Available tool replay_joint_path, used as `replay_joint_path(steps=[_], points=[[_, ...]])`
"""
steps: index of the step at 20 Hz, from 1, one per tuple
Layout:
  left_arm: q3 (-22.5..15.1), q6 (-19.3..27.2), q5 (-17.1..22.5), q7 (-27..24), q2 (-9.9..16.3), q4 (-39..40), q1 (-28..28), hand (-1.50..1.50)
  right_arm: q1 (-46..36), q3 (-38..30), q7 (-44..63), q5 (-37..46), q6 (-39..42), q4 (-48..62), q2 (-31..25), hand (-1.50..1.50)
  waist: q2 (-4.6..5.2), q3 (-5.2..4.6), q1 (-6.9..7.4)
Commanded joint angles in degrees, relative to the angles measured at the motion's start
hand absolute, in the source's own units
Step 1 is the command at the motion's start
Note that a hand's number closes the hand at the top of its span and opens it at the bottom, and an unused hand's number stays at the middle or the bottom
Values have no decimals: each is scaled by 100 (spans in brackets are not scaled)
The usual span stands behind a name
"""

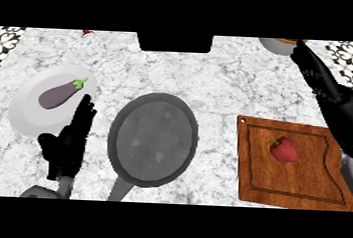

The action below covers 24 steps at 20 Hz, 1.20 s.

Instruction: Pick the bell pepper from the cutting board and place it in the pan

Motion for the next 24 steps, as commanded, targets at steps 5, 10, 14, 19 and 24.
replay_joint_path(steps=[5, 10, 14, 19, 24], points=[[432, -74, -342, 564, 1070, 484, -81, 0, 71, 996, -711, -1200, 2350, -468, -124, -150, 277, 82, 328], [600, -248, -201, 824, 1340, 736, 69, 0, 467, -658, -1253, -323, 576, 593, -196, 150, 290, 87, -8], [673, -487, -135, 956, 1478, 754, -55, 0, 1046, -790, -2849, -1640, 2433, 1384, -116, -150, 260, 74, 101], [934, -1068, 17, 870, 1618, 1286, -341, 0, 843, -931, -4150, -580, 3445, 2113, -906, -150, 234, 52, 132], [1044, -1013, -85, 907, 1576, 1516, -509, 0, 975, -1070, -3646, 133, 2853, 1186, -1700, -150, 208, 43, 63]])
